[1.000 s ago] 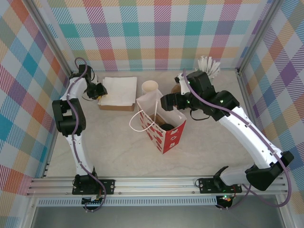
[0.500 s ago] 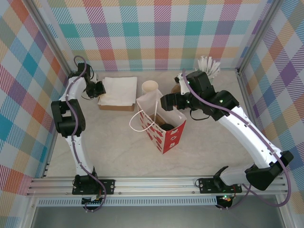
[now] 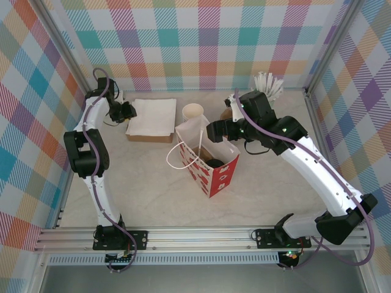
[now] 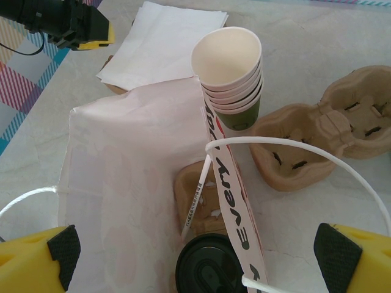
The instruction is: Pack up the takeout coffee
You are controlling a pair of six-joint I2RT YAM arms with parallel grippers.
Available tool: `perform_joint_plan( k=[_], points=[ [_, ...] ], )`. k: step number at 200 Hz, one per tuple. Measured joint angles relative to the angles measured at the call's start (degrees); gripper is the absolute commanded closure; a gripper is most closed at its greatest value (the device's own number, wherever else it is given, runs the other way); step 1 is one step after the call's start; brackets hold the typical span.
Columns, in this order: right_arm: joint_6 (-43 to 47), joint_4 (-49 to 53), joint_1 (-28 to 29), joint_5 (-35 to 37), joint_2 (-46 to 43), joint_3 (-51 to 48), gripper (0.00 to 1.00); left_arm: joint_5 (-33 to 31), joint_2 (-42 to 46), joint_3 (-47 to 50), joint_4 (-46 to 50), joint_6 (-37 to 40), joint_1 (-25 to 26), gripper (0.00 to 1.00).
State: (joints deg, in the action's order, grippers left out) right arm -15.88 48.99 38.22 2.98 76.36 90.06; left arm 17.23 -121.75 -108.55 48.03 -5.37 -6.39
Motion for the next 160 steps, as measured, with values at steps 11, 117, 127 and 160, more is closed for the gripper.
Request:
perform_joint_plan(
  k=[11, 117, 127, 160],
  points=[
    [0.00, 0.04, 0.00, 0.00, 0.00, 0.00, 0.00, -0.52, -0.02, 0.00, 0.04, -0.02, 0.00, 0.66],
    [0.00, 0.13, 0.00, 0.00, 0.00, -0.02, 0.00, -1.90, -3.39, 0.00, 0.57, -0.15, 0.00, 0.62],
    [0.00, 0.11, 0.00, 0.00, 0.00, -0.02, 0.00, -1.90, -3.45, 0.00, 0.63, -0.15, 0.00, 0.63],
    [0.00, 0.11, -0.04, 0.00, 0.00, -0.02, 0.00, -1.86, -3.45, 0.00, 1.25, -0.28, 0.00, 0.71]
  ],
)
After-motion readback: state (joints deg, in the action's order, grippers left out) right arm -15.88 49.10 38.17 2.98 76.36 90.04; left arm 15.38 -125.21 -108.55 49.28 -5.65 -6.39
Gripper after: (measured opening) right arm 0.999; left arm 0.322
